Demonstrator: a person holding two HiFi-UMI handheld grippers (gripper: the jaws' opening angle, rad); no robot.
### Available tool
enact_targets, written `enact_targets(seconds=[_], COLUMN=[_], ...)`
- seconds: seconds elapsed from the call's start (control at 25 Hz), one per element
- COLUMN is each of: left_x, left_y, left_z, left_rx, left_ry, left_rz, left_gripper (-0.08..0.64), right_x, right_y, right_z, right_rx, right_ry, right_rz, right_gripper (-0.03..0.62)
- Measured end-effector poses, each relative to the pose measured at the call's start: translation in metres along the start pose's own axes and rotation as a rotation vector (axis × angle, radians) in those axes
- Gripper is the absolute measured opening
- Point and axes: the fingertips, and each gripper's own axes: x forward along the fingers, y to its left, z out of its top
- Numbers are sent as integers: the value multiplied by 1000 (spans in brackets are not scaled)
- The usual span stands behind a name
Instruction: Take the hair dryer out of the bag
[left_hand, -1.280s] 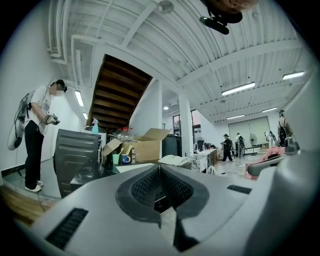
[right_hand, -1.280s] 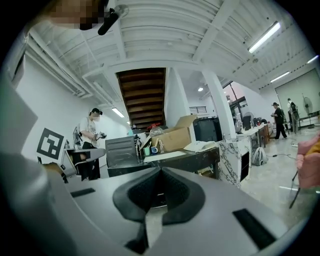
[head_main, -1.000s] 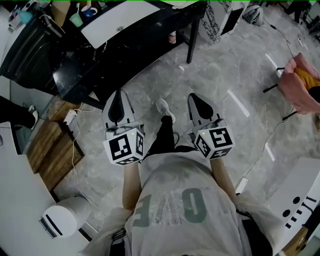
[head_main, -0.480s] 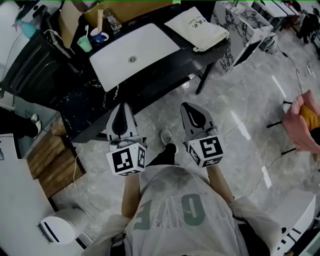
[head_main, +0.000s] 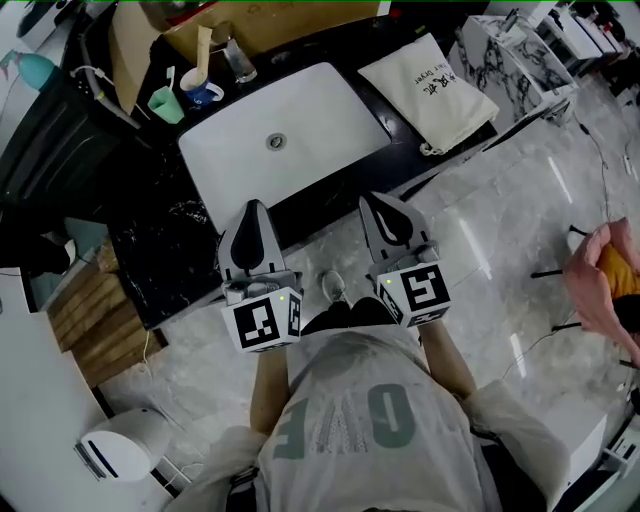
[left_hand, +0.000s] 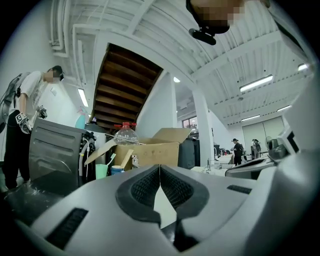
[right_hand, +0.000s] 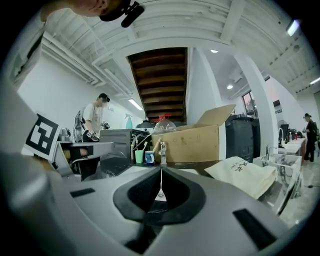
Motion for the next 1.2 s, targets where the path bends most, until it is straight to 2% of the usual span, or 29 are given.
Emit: enact_targets(seconds=[0.28, 0.52, 0.88, 1.2], left_x=[-9, -22, -5, 5], left_y=[25, 47, 23, 25], left_z=[-7, -4, 4, 7], left_rx=[-18, -16, 22, 29], left_ry=[11, -14, -15, -23], left_rz=[93, 190, 171, 208], left_gripper=[29, 29, 29, 29], right_x=[26, 38, 45, 61], right_y=[23, 42, 39, 41], right_z=[4, 6, 17, 25], right_rx=[-34, -72, -53, -61], right_ry=[35, 11, -54, -76], right_rz=[98, 182, 201, 256], right_gripper=[31, 31, 31, 31])
